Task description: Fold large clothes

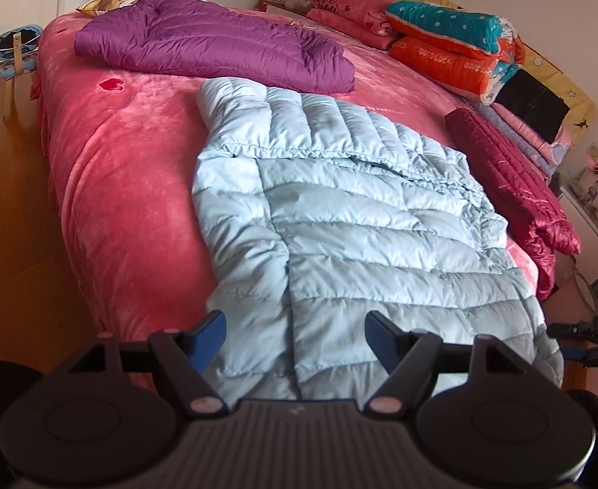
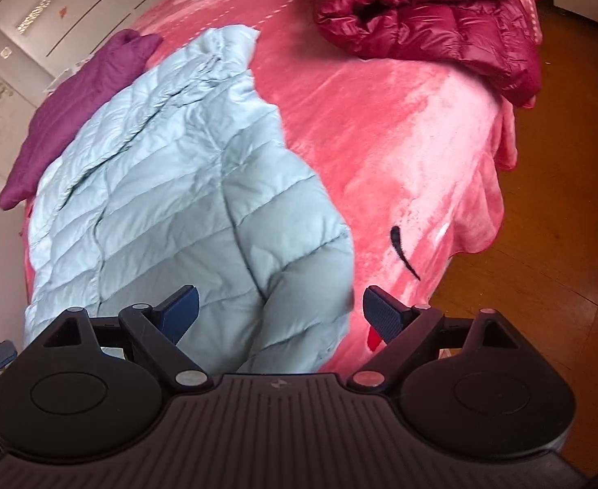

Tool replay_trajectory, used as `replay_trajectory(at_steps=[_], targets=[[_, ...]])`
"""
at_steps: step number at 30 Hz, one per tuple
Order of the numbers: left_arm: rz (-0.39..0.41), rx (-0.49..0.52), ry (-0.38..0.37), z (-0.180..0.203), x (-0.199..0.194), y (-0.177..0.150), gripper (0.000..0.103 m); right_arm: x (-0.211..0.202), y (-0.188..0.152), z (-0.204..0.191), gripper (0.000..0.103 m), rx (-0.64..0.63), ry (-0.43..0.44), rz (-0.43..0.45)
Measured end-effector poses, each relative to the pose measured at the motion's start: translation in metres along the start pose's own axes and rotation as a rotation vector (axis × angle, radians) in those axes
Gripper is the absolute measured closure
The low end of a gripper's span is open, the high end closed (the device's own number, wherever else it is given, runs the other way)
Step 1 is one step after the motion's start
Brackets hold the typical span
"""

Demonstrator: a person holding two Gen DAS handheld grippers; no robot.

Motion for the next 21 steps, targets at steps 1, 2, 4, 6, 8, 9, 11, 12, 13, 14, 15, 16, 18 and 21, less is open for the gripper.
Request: replay_trajectory(at_steps=[1, 2, 4, 6, 8, 9, 11, 12, 13, 14, 15, 16, 18, 21], targets=[[0.000, 0.000, -0.009, 0.002, -0.002, 0.000, 0.028, -0.003, -0.007, 0.000, 0.000, -0.011, -0.007, -0.012], [-0.001, 0.004, -0.020, 0.004, -0.005, -0.001, 0.027, -0.006, -0.012, 0.000, 0.000, -0.016, -0.016, -0.014], [-0.004, 0.025, -0.047, 0.011, -0.011, -0.003, 0.025, -0.016, -0.021, 0.002, 0.000, -0.017, -0.024, -0.017], [-0.013, 0.057, -0.086, 0.019, -0.018, -0.007, 0.023, -0.022, -0.032, 0.001, 0.000, -0.063, -0.084, -0.054], [-0.023, 0.106, -0.118, 0.031, -0.024, -0.013, 0.022, -0.028, -0.043, -0.008, 0.000, -0.177, -0.188, -0.042], [-0.030, 0.139, -0.128, 0.037, -0.026, -0.016, 0.021, -0.027, -0.047, -0.013, 0.000, -0.234, -0.246, -0.051], [-0.048, 0.203, -0.152, 0.049, -0.030, -0.023, 0.019, -0.019, -0.054, -0.024, 0.000, -0.336, -0.326, -0.073], [-0.059, 0.234, -0.168, 0.054, -0.031, -0.027, 0.019, -0.015, -0.056, -0.028, 0.000, -0.369, -0.352, -0.081], [-0.070, 0.264, -0.180, 0.060, -0.032, -0.030, 0.017, -0.011, -0.058, -0.032, 0.000, -0.397, -0.368, -0.092], [-0.085, 0.297, -0.190, 0.065, -0.032, -0.034, 0.016, -0.008, -0.058, -0.033, 0.000, -0.408, -0.370, -0.100], [-0.103, 0.328, -0.194, 0.069, -0.031, -0.038, 0.015, -0.005, -0.057, -0.034, 0.000, -0.412, -0.368, -0.107], [-0.129, 0.357, -0.193, 0.072, -0.029, -0.043, 0.015, -0.003, -0.056, -0.034, 0.000, -0.409, -0.359, -0.110], [-0.178, 0.401, -0.185, 0.078, -0.023, -0.053, 0.015, 0.002, -0.053, -0.036, 0.000, -0.396, -0.338, -0.112], [-0.244, 0.446, -0.164, 0.083, -0.012, -0.064, 0.015, 0.007, -0.047, -0.035, 0.000, -0.372, -0.370, -0.093]])
Point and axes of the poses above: each gripper's, at about its wrist camera, not at the fingertips, and x roughly the way its jaws point, z to its right, y to its top, the point moved 1 cm from there along x, roughly the way its jaws point, and after that the axes turned 6 degrees about -y, right-handed, at the moved point
